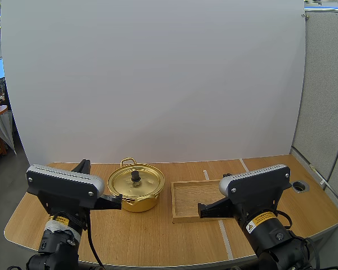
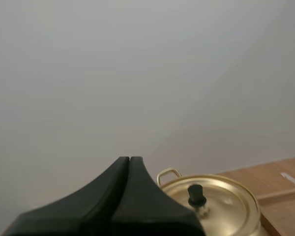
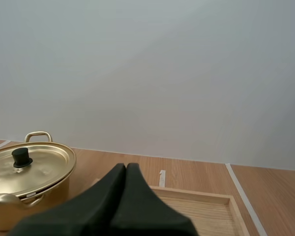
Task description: Open the pot, put the pineapple inside, and close it
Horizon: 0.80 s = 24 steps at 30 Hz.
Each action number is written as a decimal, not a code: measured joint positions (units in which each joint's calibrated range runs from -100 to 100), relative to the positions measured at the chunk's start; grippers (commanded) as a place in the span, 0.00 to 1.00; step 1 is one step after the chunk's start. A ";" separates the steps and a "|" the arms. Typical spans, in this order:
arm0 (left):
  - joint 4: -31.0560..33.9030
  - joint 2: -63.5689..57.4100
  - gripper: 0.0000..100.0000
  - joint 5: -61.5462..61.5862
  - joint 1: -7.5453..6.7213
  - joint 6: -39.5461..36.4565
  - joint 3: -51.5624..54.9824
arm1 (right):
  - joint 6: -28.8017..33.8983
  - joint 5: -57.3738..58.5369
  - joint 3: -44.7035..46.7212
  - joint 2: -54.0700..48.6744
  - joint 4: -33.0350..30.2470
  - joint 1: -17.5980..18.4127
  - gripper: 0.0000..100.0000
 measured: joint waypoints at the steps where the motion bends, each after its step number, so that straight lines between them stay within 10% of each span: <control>1: 0.00 0.00 0.00 0.87 -0.31 0.97 0.00 | 0.00 0.00 0.00 0.00 0.00 0.00 0.00; 19: 0.00 0.00 0.00 24.40 -0.24 -0.18 0.31 | 0.00 11.57 0.00 0.00 1.34 -1.42 0.00; 24: 21.34 0.00 0.00 32.09 0.16 -22.54 0.20 | 0.00 19.64 0.00 0.00 3.67 -1.72 0.00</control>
